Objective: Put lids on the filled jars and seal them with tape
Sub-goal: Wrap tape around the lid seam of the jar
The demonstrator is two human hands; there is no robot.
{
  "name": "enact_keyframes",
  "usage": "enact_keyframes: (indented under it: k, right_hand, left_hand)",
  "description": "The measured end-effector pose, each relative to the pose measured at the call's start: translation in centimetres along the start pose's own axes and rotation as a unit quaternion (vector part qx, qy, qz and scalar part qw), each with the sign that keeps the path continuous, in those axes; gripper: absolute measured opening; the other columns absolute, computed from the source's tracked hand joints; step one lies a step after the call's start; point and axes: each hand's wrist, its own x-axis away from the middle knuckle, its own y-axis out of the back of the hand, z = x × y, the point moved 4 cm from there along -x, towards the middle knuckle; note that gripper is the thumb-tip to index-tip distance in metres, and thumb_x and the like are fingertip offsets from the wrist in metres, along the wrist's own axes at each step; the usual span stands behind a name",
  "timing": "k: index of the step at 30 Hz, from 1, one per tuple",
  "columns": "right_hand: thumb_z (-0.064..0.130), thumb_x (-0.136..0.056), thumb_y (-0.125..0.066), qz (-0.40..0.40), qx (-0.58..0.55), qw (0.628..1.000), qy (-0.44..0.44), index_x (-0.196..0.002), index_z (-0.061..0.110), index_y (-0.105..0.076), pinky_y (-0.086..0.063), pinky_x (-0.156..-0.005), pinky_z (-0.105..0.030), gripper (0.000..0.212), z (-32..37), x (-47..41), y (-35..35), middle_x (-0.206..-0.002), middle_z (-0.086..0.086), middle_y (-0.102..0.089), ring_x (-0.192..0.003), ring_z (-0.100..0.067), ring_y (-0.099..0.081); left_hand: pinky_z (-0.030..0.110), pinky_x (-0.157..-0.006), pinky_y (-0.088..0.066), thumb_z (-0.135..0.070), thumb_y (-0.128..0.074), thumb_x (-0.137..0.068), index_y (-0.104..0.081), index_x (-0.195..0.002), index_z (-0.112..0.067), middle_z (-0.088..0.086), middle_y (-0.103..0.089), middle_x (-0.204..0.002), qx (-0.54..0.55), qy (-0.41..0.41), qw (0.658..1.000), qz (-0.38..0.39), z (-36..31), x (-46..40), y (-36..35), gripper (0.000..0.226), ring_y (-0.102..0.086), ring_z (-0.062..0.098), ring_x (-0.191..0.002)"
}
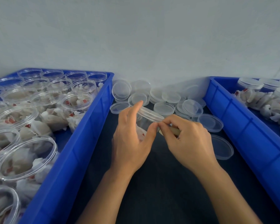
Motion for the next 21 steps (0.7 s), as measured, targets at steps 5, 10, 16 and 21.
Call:
enact_keyframes:
  k: [5,10,16,21]
  right_hand:
    - [0.058,-0.1,-0.056,-0.002,-0.003,1.0,0.004,-0.091,0.042,-0.061,-0.048,-0.054,-0.03,0.019,0.3,0.0,0.1,-0.067,0.023,-0.062,-0.063,-0.004,-0.06]
    - [0.053,-0.101,-0.06,-0.015,0.014,0.999,0.024,-0.092,0.038,-0.066,-0.049,-0.054,-0.034,0.019,0.9,0.1,0.5,-0.07,0.02,-0.064,-0.06,-0.009,-0.059]
    - [0.04,-0.101,-0.07,-0.06,0.055,0.994,0.068,-0.09,0.031,-0.072,-0.046,-0.046,-0.034,0.014,1.8,0.2,0.9,-0.075,0.014,-0.067,-0.055,-0.013,-0.056]
    - [0.039,-0.101,-0.07,-0.071,0.06,0.993,0.07,-0.089,0.031,-0.072,-0.046,-0.045,-0.035,0.014,1.7,0.2,0.9,-0.075,0.013,-0.067,-0.056,-0.015,-0.057]
  left_hand:
    - [0.007,-0.088,-0.038,-0.068,-0.055,-0.095,-0.039,-0.153,-0.046,-0.023,-0.044,-0.147,-0.006,0.01,1.0,-0.007,-0.1,0.0,0.0,0.064,-0.048,-0.008,-0.131]
    - [0.005,-0.085,-0.041,-0.062,-0.059,-0.092,-0.046,-0.145,-0.044,-0.022,-0.047,-0.139,-0.001,0.023,0.999,-0.025,0.0,0.1,0.1,0.058,-0.053,-0.005,-0.122]
    - [0.016,-0.089,-0.046,-0.062,-0.058,-0.088,-0.045,-0.141,-0.043,-0.015,-0.06,-0.132,-0.002,0.044,0.999,-0.02,0.3,0.0,0.0,0.058,-0.057,0.003,-0.117]
    - [0.013,-0.086,-0.04,-0.065,-0.056,-0.088,-0.039,-0.141,-0.045,-0.015,-0.059,-0.126,-0.004,0.056,0.998,-0.007,0.4,0.0,0.0,0.059,-0.055,0.003,-0.114]
